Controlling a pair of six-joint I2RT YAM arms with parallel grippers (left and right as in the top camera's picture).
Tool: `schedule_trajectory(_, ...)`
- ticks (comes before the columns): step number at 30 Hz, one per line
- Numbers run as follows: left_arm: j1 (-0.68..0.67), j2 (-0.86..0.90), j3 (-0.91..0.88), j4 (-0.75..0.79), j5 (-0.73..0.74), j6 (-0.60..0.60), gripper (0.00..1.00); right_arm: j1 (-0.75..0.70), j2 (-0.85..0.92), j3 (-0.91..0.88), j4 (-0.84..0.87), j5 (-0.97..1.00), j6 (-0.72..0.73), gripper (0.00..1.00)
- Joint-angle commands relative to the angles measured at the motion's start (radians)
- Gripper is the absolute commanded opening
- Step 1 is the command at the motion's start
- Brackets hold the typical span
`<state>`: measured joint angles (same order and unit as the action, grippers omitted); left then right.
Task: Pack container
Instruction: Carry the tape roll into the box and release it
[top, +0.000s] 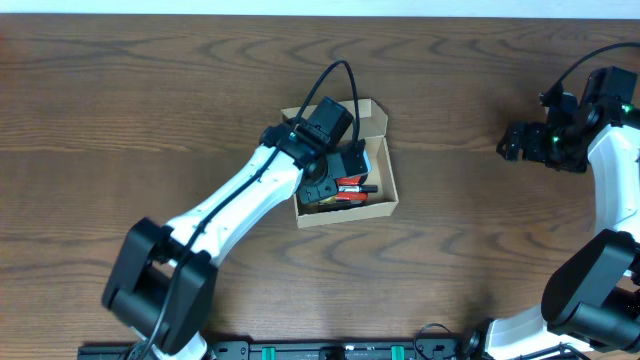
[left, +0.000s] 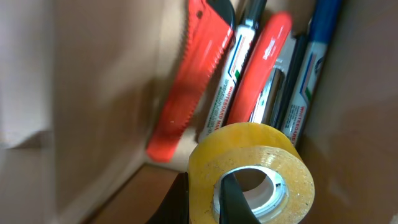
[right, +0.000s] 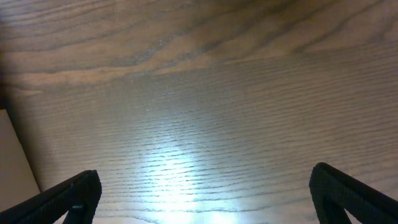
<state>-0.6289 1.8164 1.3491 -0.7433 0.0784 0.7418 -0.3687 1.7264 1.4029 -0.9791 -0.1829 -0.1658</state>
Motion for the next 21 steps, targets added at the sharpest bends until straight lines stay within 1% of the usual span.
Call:
schedule_trajectory(1, 0.009, 0.070, 0.008, -0.005, 0.000, 0.018, 0.06, 0.011, -0.023, -0.005, -0.002, -0.002, -0.015, 0.99)
schedule_trajectory(6, 0.009, 0.101, 0.008, -0.003, -0.001, 0.000, 0.06, 0.011, -0.023, -0.005, -0.002, -0.002, -0.015, 0.99)
schedule_trajectory(7, 0.009, 0.101, 0.008, -0.002, -0.001, -0.006, 0.17, 0.011, -0.023, -0.005, -0.002, -0.002, -0.015, 0.99)
schedule_trajectory(8, 0.009, 0.101, 0.008, 0.000, -0.003, -0.015, 0.52, 0.011, -0.023, -0.005, -0.002, -0.002, -0.015, 0.99)
schedule_trajectory(9, 0.009, 0.101, 0.008, 0.000, -0.008, -0.025, 0.62, 0.011, -0.023, -0.005, -0.002, -0.002, -0.015, 0.99)
schedule_trajectory(12, 0.008, 0.100, 0.010, -0.007, -0.008, -0.051, 0.62, 0.011, -0.023, -0.005, 0.000, -0.006, -0.015, 0.99)
schedule_trajectory(15, 0.008, 0.097, 0.026, -0.019, -0.009, -0.067, 0.69, 0.011, -0.023, -0.005, 0.000, -0.008, -0.015, 0.99)
schedule_trajectory(17, 0.008, 0.094, 0.058, -0.045, -0.011, -0.069, 0.70, 0.011, -0.023, -0.005, 0.001, -0.008, -0.015, 0.98)
schedule_trajectory(18, 0.008, 0.092, 0.080, -0.063, -0.011, -0.069, 0.77, 0.010, -0.023, -0.005, 0.002, -0.008, -0.015, 0.96)
schedule_trajectory(19, 0.009, 0.089, 0.106, -0.084, -0.013, -0.069, 0.80, 0.010, -0.023, -0.005, 0.003, -0.008, -0.015, 0.95)
schedule_trajectory(21, 0.008, 0.085, 0.157, -0.124, -0.032, -0.069, 0.80, 0.010, -0.023, -0.005, 0.004, -0.008, -0.015, 0.92)
